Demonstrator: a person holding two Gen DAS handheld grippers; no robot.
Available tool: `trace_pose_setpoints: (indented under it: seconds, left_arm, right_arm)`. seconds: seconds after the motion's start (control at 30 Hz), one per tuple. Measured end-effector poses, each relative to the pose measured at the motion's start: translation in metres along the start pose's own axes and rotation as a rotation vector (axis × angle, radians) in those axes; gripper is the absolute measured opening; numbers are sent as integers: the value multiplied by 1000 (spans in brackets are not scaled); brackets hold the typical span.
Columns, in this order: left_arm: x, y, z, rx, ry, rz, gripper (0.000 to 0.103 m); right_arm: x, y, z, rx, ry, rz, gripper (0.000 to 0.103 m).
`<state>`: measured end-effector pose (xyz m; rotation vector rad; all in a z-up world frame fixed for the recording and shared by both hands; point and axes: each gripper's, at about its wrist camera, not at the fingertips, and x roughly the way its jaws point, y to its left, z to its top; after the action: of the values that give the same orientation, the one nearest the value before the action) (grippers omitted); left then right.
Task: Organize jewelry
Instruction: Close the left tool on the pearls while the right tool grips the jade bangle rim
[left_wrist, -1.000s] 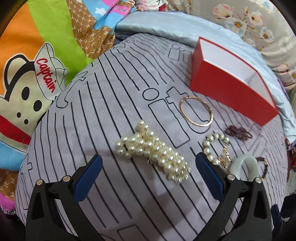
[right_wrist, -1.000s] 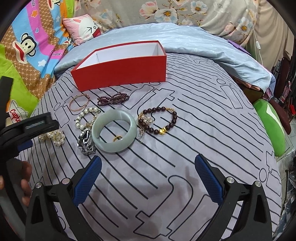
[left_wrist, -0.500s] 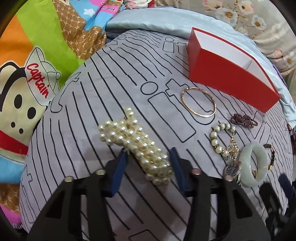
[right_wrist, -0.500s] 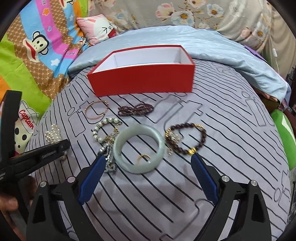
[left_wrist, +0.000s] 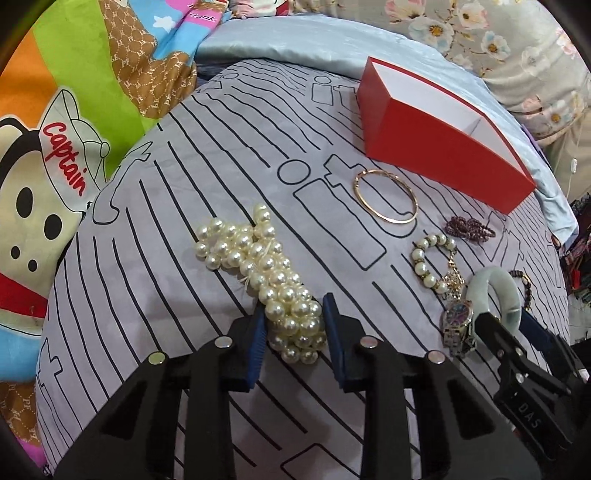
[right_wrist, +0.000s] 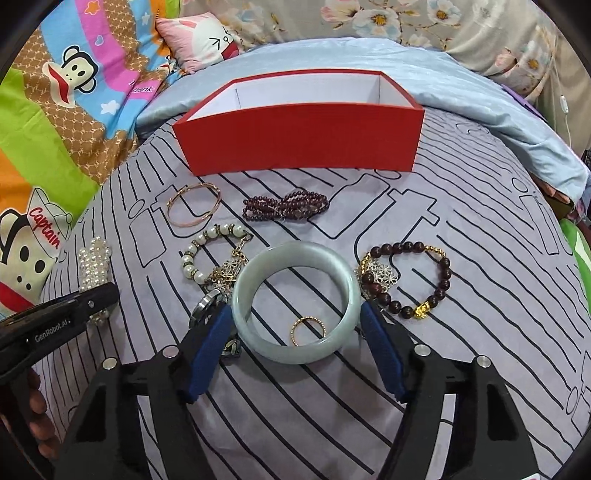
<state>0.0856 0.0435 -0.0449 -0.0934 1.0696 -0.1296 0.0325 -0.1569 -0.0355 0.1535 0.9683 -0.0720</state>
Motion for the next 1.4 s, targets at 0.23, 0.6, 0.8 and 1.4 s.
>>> trace_pose_setpoints:
  seconds: [0.23,0.6,0.8,1.4]
  left_arm:
    - [-1,-4,-2,11,-3,-1,28]
    - [-3,-8,-2,22,-4,-13,28]
    - [-10,-15,0,41,-20,-29,28]
    - [-25,-29,0,71,-48,-59,27]
  right_arm:
    - [-1,-2,-1,3,-6,12,69]
    - [-10,-7,-3,11,-19,28,69]
    - [-22,-10,0,13,-49,24,68]
    - [-39,-21,2,31,-85,22,67]
